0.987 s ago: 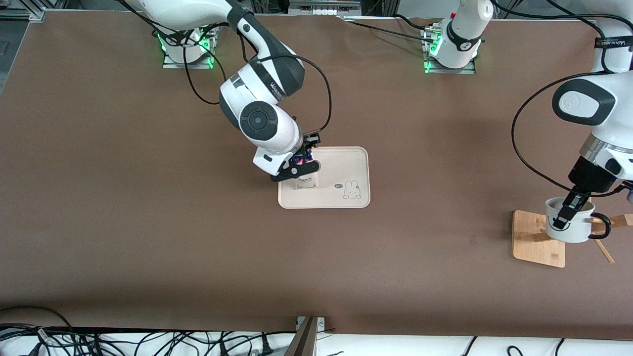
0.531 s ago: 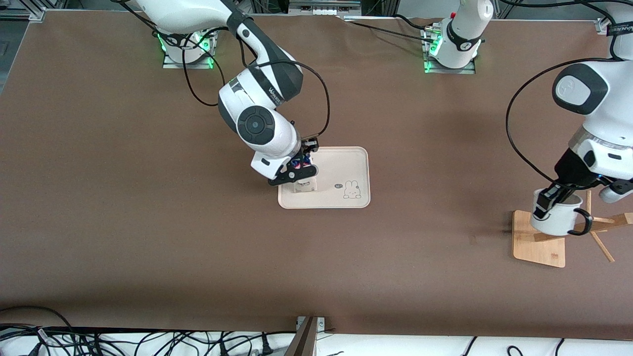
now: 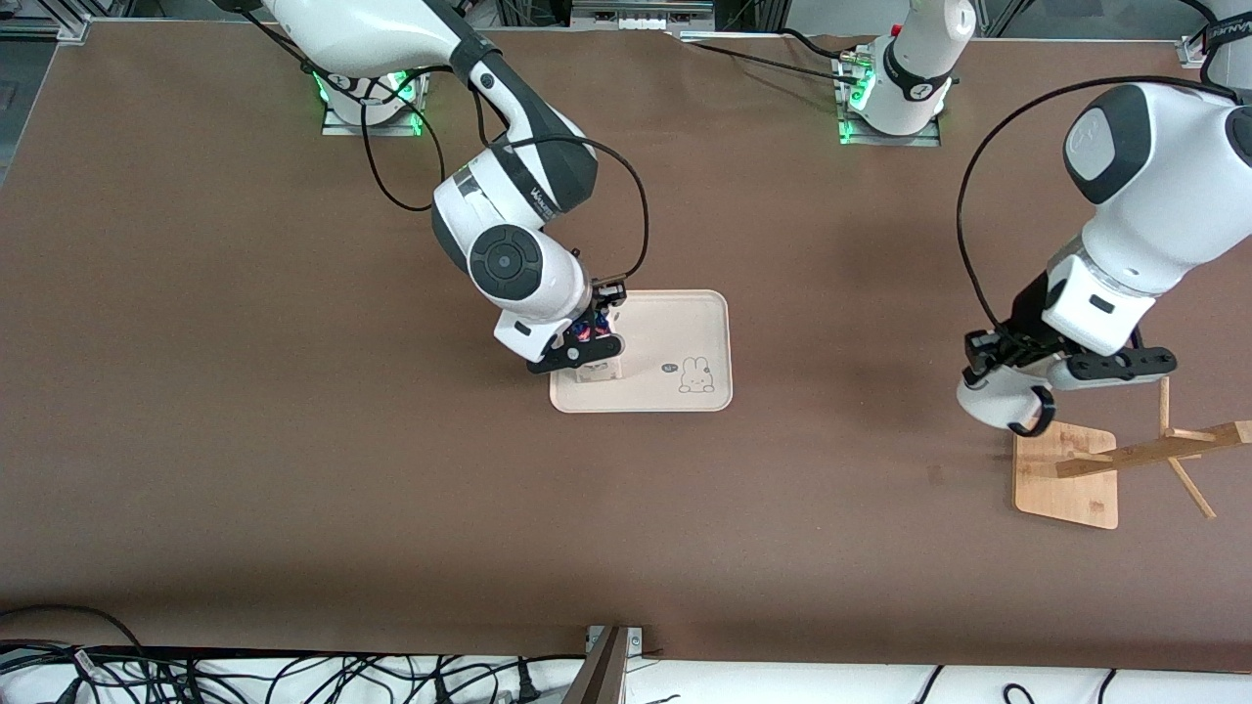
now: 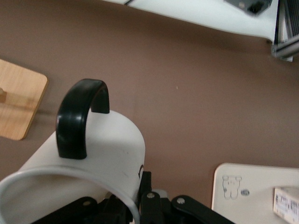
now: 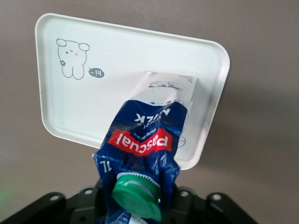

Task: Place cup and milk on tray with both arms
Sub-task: 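Release the carton on the tray while the left gripper lifts the mug, then carry the mug over the tray while the right gripper withdraws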

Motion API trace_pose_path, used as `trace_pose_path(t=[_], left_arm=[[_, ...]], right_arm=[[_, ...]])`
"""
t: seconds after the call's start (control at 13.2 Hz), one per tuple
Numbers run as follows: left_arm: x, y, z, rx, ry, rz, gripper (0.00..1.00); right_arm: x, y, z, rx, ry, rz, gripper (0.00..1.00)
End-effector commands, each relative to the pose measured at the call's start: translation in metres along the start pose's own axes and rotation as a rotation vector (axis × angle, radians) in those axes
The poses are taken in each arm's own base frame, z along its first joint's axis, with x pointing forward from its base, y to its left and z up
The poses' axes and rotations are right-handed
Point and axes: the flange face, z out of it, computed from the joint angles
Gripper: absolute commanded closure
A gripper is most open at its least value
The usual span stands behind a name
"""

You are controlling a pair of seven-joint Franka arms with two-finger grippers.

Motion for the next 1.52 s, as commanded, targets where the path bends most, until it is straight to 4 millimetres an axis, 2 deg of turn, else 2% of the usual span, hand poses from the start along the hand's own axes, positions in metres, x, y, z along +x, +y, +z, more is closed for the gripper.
trace_pose_path(t=[0.0,0.15,0.46,0.53,0.68,0.83,0.99,1.14,1.29,1.37,1.44], left_arm=[[-0.008,0.005,0.003,0.039,-0.116,0.036,1.00],[-0.023,0.014,0.009,0.056,-0.212,0.048,1.00],[-0.052,0.005,0.023,0.109,-0.447,0.048,1.00],[-0.054,0.006,0.025,0.113,-0.465,0.051,1.00],[-0.058,0.009,0.026,0.117,-0.487,0.052,1.00],[-0.060,0.022,0.025,0.113,-0.499,0.061,1.00],[-0.054,0.047,0.030,0.097,-0.505,0.092,1.00],[-0.048,0.106,0.058,0.079,-0.547,0.185,1.00],[-0.045,0.161,0.089,0.081,-0.576,0.222,1.00],[-0.048,0.179,0.109,0.090,-0.594,0.217,1.00],[-0.053,0.192,0.129,0.090,-0.610,0.220,1.00]], right_arm=[[0.006,0.012,-0.006,-0.010,0.004,0.017,0.00],[0.008,0.018,-0.011,-0.009,0.008,0.024,0.00],[-0.007,0.018,-0.045,-0.023,-0.001,0.022,0.00],[-0.014,0.024,-0.065,-0.036,-0.005,0.031,0.00],[-0.040,0.032,-0.122,-0.055,0.001,0.037,0.00],[-0.065,0.065,-0.183,-0.081,0.004,0.088,0.00],[-0.088,0.106,-0.238,-0.116,0.041,0.150,0.00],[-0.103,0.150,-0.278,-0.156,0.087,0.216,0.00],[-0.104,0.198,-0.291,-0.166,0.069,0.266,0.00],[-0.104,0.223,-0.296,-0.170,0.065,0.262,0.00],[-0.103,0.238,-0.299,-0.172,0.066,0.265,0.00]])
